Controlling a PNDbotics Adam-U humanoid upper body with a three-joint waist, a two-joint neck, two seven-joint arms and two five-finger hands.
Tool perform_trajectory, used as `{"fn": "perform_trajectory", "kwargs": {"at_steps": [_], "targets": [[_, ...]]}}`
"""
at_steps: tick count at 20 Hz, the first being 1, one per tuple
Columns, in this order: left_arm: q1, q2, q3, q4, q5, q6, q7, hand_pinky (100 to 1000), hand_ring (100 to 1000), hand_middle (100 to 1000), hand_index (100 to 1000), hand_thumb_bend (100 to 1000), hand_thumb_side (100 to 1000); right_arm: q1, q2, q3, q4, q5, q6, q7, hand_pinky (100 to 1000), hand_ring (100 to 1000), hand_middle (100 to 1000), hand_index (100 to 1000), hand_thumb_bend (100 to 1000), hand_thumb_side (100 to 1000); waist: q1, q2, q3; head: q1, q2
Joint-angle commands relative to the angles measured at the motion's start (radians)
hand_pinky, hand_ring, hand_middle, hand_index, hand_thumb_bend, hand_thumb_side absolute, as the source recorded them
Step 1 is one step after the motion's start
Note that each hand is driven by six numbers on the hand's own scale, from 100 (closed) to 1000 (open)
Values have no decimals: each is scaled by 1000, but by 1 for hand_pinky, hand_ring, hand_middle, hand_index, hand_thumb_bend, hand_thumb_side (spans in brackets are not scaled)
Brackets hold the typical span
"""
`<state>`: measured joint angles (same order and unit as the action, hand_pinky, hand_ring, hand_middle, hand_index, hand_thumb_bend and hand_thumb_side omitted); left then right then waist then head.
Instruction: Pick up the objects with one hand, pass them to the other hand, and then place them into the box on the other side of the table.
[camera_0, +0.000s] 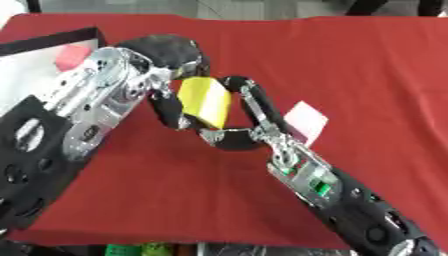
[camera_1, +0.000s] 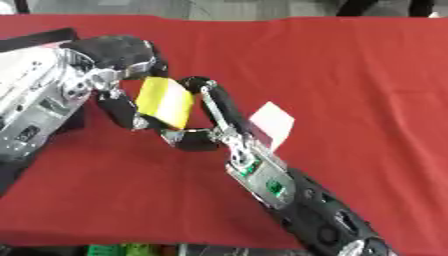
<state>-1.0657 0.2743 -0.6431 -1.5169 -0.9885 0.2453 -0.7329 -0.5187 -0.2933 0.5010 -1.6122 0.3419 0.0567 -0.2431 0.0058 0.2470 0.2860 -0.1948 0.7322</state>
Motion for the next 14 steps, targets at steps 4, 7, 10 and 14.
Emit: {"fn": "perform_trajectory", "kwargs": {"at_steps": [4, 7, 10, 14], "targets": [[-18, 12, 21, 22, -47, -14, 7, 808, 724, 523, 444, 441, 100, -10, 0, 6, -39, 51, 1, 47, 930, 706, 681, 931, 256, 208, 2, -25, -1, 7, -11], [-18, 11, 23, 28, -57, -19, 3, 807, 726, 518, 441, 460, 100, -9, -1, 6, -40, 57, 3, 48, 945, 702, 682, 941, 319, 128, 1, -25, -1, 10, -14], [-17, 10, 24, 32, -69, -25, -3, 806, 728, 513, 439, 479, 100, -7, -1, 7, -38, 61, 6, 56, 952, 700, 687, 943, 354, 100, 1, -26, -1, 11, -16], [-14, 9, 24, 38, -82, -36, -14, 804, 723, 505, 433, 508, 100, -5, -1, 7, -34, 50, 20, 63, 969, 708, 711, 955, 351, 100, 0, -25, -2, 13, -17]]}}
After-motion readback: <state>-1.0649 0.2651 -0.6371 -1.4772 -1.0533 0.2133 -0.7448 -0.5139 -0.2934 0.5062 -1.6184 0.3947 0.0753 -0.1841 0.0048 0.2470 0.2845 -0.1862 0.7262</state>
